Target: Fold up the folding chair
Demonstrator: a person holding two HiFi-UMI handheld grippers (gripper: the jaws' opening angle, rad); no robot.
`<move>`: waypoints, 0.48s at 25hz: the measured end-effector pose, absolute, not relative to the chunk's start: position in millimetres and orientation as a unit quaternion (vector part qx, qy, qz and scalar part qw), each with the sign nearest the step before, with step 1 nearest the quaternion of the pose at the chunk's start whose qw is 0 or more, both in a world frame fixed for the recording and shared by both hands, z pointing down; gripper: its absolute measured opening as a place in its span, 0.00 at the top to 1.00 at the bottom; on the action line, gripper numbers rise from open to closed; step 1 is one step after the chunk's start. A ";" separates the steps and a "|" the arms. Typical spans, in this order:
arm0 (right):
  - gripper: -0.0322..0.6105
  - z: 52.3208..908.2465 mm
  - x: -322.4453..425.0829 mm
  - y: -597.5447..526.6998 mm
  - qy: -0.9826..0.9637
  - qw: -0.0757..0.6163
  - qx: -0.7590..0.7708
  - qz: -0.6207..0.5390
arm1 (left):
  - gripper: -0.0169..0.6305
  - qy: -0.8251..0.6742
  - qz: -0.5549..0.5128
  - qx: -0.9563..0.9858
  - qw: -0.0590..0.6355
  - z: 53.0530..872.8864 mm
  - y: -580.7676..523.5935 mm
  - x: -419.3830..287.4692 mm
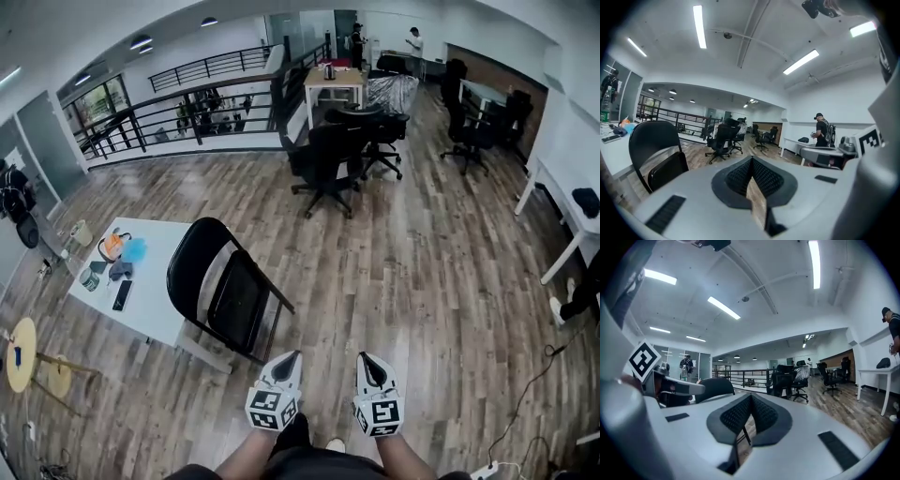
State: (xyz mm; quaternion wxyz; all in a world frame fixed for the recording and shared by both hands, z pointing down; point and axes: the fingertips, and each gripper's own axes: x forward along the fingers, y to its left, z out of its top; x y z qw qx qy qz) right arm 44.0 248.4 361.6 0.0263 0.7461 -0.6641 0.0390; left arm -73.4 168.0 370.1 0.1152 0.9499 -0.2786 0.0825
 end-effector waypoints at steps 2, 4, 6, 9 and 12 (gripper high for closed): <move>0.93 358.7 39.4 265.4 -0.664 0.034 0.746 0.028 | 0.97 -0.276 0.080 0.951 0.114 367.5 182.1 -74.2; 0.93 357.2 36.0 277.3 -0.664 0.040 0.746 0.022 | 0.97 -0.275 0.081 0.951 0.112 365.9 192.2 -75.6; 0.93 356.7 34.7 285.7 -0.664 0.044 0.746 0.021 | 0.97 -0.275 0.083 0.951 0.111 364.6 200.2 -77.3; 0.93 351.7 31.1 291.0 -0.662 0.045 0.748 0.021 | 0.96 -0.275 0.087 0.951 0.112 359.5 206.8 -82.6; 0.93 343.8 25.6 286.6 -0.658 0.047 0.751 0.018 | 0.97 -0.277 0.085 0.950 0.118 352.8 200.9 -89.5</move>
